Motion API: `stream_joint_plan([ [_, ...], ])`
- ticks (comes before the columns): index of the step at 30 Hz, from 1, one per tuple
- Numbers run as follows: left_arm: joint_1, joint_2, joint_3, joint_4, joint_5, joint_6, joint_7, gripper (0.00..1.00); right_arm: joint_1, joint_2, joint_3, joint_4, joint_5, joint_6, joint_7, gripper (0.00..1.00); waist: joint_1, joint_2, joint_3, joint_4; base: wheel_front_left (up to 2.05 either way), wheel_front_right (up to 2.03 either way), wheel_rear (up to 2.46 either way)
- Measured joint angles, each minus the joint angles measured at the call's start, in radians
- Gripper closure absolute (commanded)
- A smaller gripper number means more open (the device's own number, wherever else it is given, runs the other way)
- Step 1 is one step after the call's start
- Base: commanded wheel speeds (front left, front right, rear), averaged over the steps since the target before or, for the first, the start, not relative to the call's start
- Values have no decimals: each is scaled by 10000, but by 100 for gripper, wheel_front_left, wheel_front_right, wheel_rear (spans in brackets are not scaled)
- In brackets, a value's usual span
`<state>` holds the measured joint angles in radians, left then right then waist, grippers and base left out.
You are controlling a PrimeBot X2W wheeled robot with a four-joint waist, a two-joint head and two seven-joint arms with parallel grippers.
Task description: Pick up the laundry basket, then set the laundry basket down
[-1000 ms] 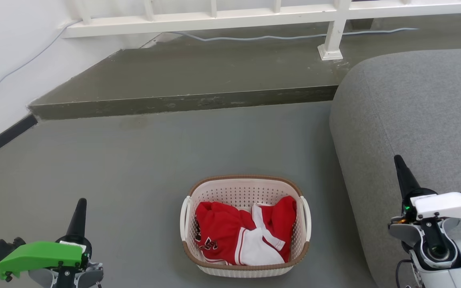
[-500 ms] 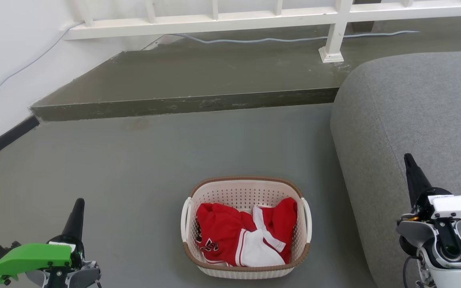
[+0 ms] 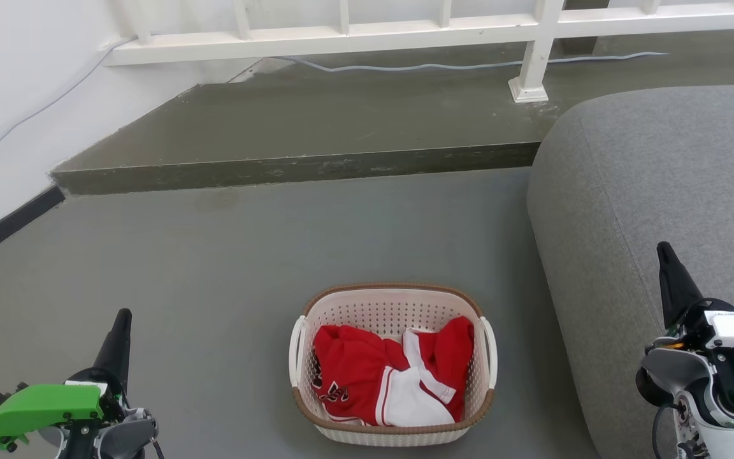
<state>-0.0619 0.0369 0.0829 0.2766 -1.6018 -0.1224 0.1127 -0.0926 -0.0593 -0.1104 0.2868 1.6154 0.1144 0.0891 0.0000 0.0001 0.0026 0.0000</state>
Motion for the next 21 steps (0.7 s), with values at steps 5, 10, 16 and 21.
stream_joint_plan([
  [5, 0, 0, 4, 0, 0, 0, 0, 100, 1, 12, -4, 0, 0, 0, 0, 100, 0, 0, 0, 0, 0, 0, 0],
  [10, 0, -2, 4, 0, 0, 0, 0, 100, 1, 17, -6, -2, 0, 0, 0, 100, 0, -1, 1, 0, 0, 0, 0],
  [16, 0, -2, 4, 0, 0, 0, 0, 100, 2, 19, -10, -4, 0, 0, 0, 100, 0, 0, 1, -1, 0, 0, 0],
  [21, 0, -2, 4, 0, 0, 0, 0, 100, 2, 19, -12, -6, 0, 0, 0, 100, 0, 0, 1, -1, 0, 0, 0],
])
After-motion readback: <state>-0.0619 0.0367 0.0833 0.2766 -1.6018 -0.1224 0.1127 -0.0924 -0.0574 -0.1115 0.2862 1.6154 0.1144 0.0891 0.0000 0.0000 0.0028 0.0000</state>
